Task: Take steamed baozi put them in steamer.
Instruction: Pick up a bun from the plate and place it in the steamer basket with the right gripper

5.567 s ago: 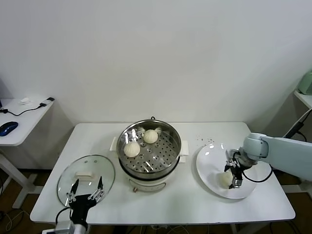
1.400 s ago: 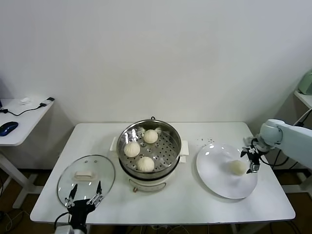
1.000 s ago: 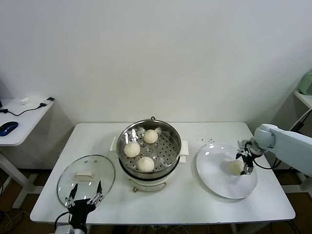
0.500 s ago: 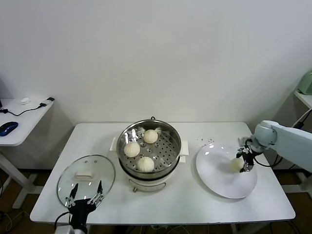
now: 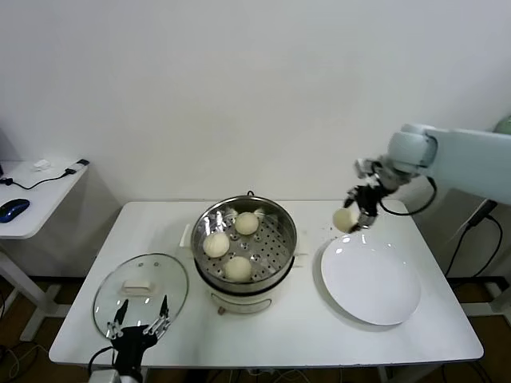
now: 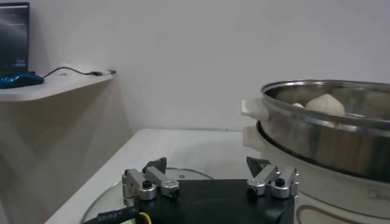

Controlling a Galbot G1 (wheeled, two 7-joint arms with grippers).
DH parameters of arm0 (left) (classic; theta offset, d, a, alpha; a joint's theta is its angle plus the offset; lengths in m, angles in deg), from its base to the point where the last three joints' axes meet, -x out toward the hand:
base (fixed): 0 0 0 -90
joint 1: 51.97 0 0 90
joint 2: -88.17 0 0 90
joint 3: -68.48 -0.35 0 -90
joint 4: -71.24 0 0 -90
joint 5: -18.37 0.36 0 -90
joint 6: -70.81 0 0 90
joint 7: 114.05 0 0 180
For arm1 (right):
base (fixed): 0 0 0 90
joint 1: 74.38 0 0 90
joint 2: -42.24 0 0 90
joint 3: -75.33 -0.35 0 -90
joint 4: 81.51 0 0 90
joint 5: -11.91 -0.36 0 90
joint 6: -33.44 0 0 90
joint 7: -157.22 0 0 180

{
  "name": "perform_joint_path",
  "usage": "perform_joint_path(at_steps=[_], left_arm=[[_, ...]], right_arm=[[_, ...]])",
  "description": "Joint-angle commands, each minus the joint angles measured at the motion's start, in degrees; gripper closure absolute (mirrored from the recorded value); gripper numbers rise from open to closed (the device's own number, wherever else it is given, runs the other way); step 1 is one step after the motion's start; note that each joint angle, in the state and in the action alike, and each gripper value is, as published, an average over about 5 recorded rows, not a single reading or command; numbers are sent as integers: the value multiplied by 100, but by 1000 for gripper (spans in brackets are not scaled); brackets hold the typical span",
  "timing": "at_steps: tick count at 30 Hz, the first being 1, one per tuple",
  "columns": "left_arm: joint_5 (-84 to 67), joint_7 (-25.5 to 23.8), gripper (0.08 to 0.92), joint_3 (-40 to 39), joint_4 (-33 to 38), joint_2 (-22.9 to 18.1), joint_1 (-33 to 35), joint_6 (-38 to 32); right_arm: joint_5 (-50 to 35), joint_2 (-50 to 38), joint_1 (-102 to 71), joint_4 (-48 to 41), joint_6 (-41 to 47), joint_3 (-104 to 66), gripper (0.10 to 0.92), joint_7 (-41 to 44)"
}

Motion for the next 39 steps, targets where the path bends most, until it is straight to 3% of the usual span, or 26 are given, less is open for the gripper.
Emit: perform_joint_path(at_steps=[1,6,17,32,39], left_arm=[[20,-1,177,-11,41,7,0,34],[49,-10,177,-5,105,-15,11,63],[73,-18,177,47,238,-2,167,32],[61,-16,177,52,197,28,145,3],[89,-34,177,70,219,46,149,21]], right_arm=[[-2161,2024,1079,925,639,124,347,-712],[-1762,2430,221,692,811,152,347,-1090],[-709,2324,-1296,-298,976,40,348,-1426],[-524,2151,-1603,-614,853,-194,341,-1419],[-817,1984,-1276,-635,350,-398,221,-813]])
